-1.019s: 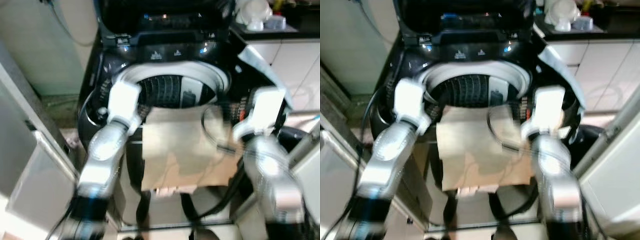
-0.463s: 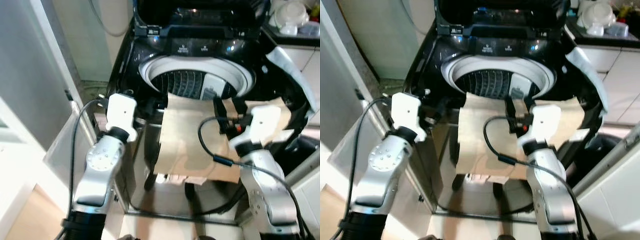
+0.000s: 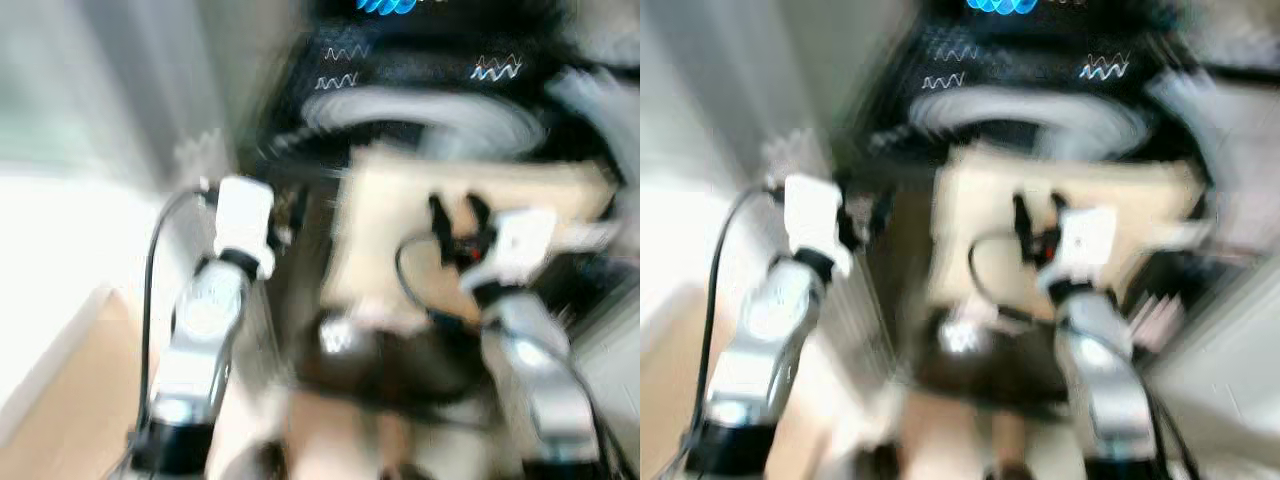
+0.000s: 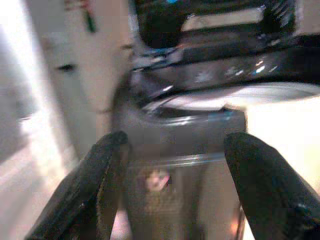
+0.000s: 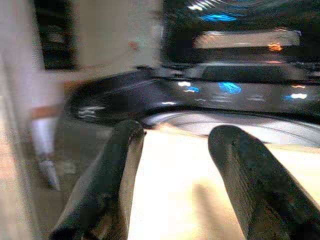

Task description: Clothes washing

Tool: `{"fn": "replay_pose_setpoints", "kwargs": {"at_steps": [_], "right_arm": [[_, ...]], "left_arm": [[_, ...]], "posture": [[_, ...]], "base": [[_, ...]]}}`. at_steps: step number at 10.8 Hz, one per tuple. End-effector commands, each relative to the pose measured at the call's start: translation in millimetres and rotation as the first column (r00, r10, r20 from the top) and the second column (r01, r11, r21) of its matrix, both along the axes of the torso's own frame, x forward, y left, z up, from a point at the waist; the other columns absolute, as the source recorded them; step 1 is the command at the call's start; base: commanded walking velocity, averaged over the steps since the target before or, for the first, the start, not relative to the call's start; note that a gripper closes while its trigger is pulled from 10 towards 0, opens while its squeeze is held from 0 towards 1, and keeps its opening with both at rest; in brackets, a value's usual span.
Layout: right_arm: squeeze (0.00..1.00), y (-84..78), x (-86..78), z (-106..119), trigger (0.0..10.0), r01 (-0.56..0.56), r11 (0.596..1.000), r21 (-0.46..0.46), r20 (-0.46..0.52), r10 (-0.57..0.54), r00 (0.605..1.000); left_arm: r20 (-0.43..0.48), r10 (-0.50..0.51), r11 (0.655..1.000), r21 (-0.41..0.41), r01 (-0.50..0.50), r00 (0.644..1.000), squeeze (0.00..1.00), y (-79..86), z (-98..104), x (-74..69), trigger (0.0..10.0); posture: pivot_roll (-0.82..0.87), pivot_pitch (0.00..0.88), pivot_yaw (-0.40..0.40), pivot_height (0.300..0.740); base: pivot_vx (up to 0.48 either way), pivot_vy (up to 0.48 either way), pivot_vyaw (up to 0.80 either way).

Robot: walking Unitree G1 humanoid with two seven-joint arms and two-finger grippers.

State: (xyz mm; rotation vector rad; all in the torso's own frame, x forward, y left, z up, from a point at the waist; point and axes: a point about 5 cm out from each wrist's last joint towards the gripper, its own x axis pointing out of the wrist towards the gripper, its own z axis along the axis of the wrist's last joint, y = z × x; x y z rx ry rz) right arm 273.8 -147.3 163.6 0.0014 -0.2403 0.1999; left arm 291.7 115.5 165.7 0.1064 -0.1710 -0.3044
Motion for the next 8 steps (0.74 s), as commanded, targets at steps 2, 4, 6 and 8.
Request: {"fn": "replay_pose_setpoints", "kwargs": {"at_steps": [2, 4, 6, 8], "right_arm": [[0.0, 1.6, 0.6, -3.8, 10.0, -0.006, 1.0, -0.016, -0.019, 0.006, 1.0], [0.0, 1.4, -1.0, -7.9, 10.0, -0.013, 1.0, -0.018, -0.026, 0.013, 1.0], [0.0, -3.5, -0.5, -13.9, 10.0, 0.008, 0.999, -0.036, -0.033, -0.009, 0.999], [0.0, -9.2, 2.4, -17.0, 10.0, 0.034, 0.999, -0.032, -0.043, -0.035, 0.998]], "left_arm": [[0.021, -0.013, 1.0, -0.003, 0.013, 1.0, 0.0, -3.4, 7.7, 5.0, 10.0], [0.019, -0.029, 1.0, 0.007, 0.028, 0.999, 0.0, -6.0, 5.9, 4.8, 10.0], [0.007, -0.056, 0.998, 0.03, 0.056, 0.998, 0.0, -5.5, 0.8, 6.1, 10.0], [-0.025, -0.057, 0.997, 0.054, 0.058, 0.998, 0.0, -0.5, -8.7, 7.4, 10.0]], "posture": [[-0.18, 0.0, 0.043, 0.736], [-0.18, 0.0, 0.049, 0.736], [-0.19, 0.0, 0.054, 0.736], [-0.19, 0.0, 0.054, 0.736]], "base": [[0.0, 0.0, -0.38], [0.0, 0.0, -0.76], [0.0, 0.0, -0.76], [0.0, 0.0, -0.76]]}}
